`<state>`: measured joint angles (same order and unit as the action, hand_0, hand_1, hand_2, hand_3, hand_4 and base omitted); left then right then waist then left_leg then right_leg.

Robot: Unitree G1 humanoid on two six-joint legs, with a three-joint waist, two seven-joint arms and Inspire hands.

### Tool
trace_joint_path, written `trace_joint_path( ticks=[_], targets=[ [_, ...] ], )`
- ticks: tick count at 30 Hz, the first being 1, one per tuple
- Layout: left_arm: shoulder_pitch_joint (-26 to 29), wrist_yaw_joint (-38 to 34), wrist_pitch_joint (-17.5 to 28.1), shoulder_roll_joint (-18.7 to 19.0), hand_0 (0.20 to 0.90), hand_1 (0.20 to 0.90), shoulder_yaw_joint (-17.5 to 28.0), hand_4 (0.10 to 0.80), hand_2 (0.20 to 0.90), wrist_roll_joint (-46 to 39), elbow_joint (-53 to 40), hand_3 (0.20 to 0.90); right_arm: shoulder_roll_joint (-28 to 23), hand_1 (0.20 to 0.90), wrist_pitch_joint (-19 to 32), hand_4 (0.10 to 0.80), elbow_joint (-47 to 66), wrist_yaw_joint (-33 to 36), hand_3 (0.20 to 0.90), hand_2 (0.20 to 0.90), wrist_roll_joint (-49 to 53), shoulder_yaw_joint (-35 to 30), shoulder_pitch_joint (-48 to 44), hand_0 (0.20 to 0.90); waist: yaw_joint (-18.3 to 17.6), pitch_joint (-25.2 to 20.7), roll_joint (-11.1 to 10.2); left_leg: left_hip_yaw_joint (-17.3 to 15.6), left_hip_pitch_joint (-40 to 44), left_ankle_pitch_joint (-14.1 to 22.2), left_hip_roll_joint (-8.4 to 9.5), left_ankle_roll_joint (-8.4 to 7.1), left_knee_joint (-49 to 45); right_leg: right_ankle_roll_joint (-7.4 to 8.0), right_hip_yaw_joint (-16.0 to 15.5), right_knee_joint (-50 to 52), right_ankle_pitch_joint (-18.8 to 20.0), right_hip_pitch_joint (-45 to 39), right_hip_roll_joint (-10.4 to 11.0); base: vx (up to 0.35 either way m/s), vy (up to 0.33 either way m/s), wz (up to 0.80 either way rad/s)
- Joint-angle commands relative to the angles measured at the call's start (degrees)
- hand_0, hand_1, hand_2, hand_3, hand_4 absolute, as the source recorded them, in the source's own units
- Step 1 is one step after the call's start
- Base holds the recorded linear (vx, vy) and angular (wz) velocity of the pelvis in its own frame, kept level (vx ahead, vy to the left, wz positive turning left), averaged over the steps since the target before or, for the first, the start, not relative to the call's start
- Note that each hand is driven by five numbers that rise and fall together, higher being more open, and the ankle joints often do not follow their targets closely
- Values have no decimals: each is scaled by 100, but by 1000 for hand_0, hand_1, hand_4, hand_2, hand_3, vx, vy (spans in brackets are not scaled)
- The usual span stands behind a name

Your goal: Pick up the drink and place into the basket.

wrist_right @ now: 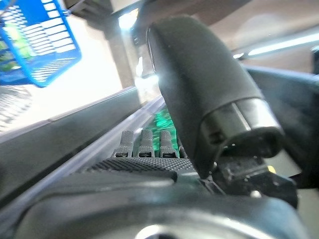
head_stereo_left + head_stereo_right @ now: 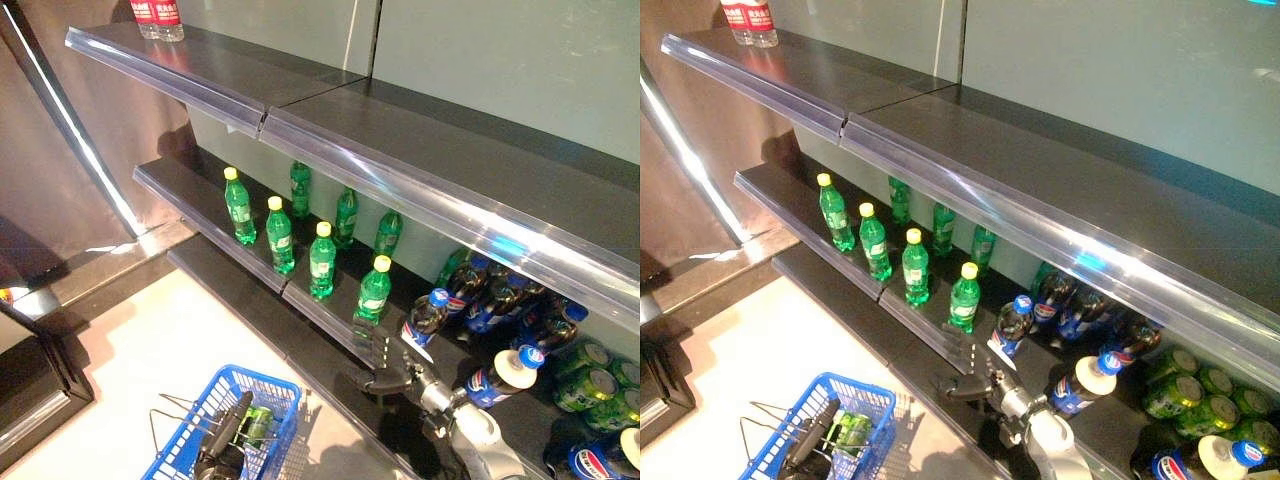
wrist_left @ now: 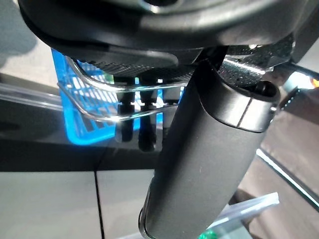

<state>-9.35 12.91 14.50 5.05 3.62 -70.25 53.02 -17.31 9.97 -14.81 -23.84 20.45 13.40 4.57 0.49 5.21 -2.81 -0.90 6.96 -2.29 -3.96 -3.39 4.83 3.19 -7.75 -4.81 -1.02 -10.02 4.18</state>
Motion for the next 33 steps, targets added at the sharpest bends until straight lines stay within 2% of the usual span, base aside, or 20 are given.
trace_joint_path(
  ticks=[1, 8, 13, 18, 24, 31, 33],
  targets=[
    [456, 448, 643, 339, 300, 300, 128, 100, 300, 395, -872, 200, 14, 900, 812, 800, 951, -98, 900, 900, 423, -370, -418, 900, 78, -325, -21, -384, -10, -5, -330, -163, -191, 385, -191, 174, 661, 377, 727, 0, 0, 0],
    [409, 418, 600, 323, 300, 300, 207, 100, 300, 458, -893, 200, -32, 900, 817, 800, 1275, -398, 900, 900, 537, -464, -393, 900, 69, -358, -20, -437, -16, 8, -371, -168, -197, 411, -183, 168, 662, 401, 758, 0, 0, 0],
    [407, 419, 603, 331, 300, 300, 161, 100, 300, 453, -890, 200, -90, 900, 1020, 800, 1411, -313, 900, 900, 571, -449, -450, 900, 84, -372, -17, -442, -21, 4, -382, -175, -199, 415, -195, 156, 670, 396, 770, 0, 0, 0],
    [424, 400, 611, 320, 300, 300, 144, 100, 300, 424, -907, 200, -199, 900, 1404, 800, 1718, -48, 900, 900, 175, -488, -509, 900, 73, -376, -9, -462, -11, 9, -389, -179, -186, 426, -190, 146, 672, 398, 775, 0, 0, 0],
    [406, 451, 649, 276, 300, 300, 190, 100, 300, 397, -1003, 200, -449, 900, 1929, 800, 2038, 1033, 900, 900, -804, -669, -576, 900, 53, -371, -1, -489, -16, 16, -400, -186, -198, 440, -160, 147, 678, 411, 783, 0, 0, 0],
    [425, 444, 705, 249, 300, 300, 257, 100, 300, 352, -1294, 200, -536, 900, 2101, 800, 2174, 2373, 900, 900, -1583, -901, -503, 900, 6, -349, 18, -532, 10, 19, -416, -173, -178, 456, -123, 154, 688, 426, 781, -4, 8, -6],
    [428, 433, 729, 234, 300, 300, 278, 100, 300, 337, -1367, 200, -562, 900, 2128, 800, 2150, 2949, 900, 900, -1980, -985, -459, 900, -16, -336, 23, -550, 16, 21, -422, -165, -174, 467, -114, 158, 693, 435, 783, -8, 5, -14]
  ],
)
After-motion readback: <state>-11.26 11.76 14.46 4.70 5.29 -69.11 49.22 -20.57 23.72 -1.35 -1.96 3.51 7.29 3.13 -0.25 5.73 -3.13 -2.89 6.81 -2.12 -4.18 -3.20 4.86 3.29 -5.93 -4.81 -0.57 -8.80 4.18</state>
